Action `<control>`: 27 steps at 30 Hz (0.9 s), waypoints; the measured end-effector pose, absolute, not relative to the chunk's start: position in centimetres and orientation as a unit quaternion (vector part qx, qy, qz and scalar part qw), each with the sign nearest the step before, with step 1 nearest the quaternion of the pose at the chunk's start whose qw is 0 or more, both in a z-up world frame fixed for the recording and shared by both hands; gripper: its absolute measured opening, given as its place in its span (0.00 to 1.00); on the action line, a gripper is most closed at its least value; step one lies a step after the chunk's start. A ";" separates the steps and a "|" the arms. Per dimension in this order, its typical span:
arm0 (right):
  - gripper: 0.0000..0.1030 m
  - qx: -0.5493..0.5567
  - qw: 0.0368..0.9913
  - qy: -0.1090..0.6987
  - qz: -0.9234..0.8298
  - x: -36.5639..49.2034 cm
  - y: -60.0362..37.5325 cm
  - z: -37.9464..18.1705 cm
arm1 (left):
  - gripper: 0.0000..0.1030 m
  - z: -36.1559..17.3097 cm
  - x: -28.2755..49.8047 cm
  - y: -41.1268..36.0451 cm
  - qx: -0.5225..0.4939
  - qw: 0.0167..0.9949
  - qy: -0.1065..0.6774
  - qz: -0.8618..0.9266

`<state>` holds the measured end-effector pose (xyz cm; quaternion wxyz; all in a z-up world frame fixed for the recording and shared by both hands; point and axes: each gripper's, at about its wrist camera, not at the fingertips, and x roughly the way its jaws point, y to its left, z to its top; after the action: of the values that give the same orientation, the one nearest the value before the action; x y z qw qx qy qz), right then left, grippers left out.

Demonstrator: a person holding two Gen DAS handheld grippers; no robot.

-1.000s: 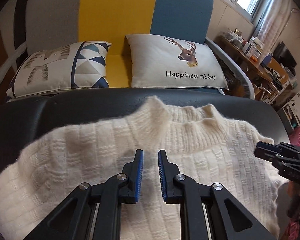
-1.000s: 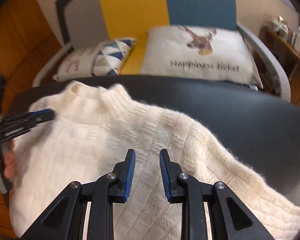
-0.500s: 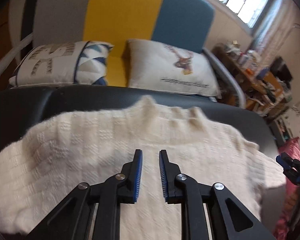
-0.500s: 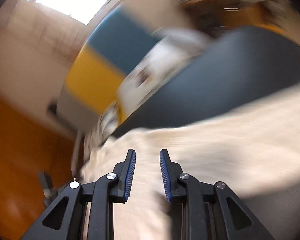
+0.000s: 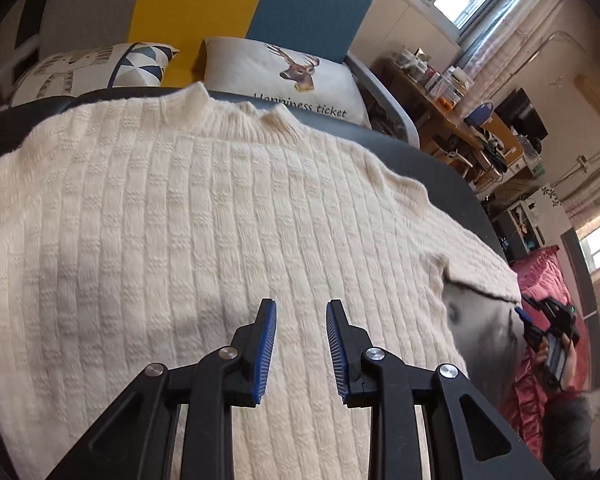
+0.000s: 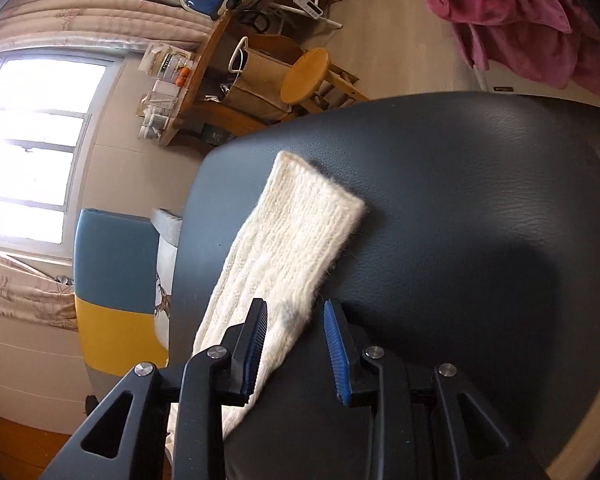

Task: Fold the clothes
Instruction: 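Move the right gripper to the other sleeve and grasp its cuff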

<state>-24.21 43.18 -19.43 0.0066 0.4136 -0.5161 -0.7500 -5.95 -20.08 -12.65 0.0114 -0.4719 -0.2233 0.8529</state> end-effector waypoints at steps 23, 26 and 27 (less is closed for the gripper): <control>0.08 0.414 0.160 -0.210 -0.871 -28.0 27.5 -13.3 | 0.33 -9.7 -12.1 -14.1 -0.502 0.152 -0.254 0.812; 0.11 0.424 0.164 -0.224 -0.862 -27.6 26.5 -13.6 | 0.36 -8.7 -14.9 -11.5 -0.508 0.174 -0.256 0.804; 0.16 0.417 0.170 -0.273 -0.850 -27.1 27.7 -13.8 | 0.36 -8.4 -15.6 -10.6 -0.508 0.179 -0.257 0.803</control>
<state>-27.14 27.71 -13.75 0.1703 0.4172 -0.2728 -0.8500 -15.58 -10.61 -8.35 0.1794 -0.5076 -0.2572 0.8025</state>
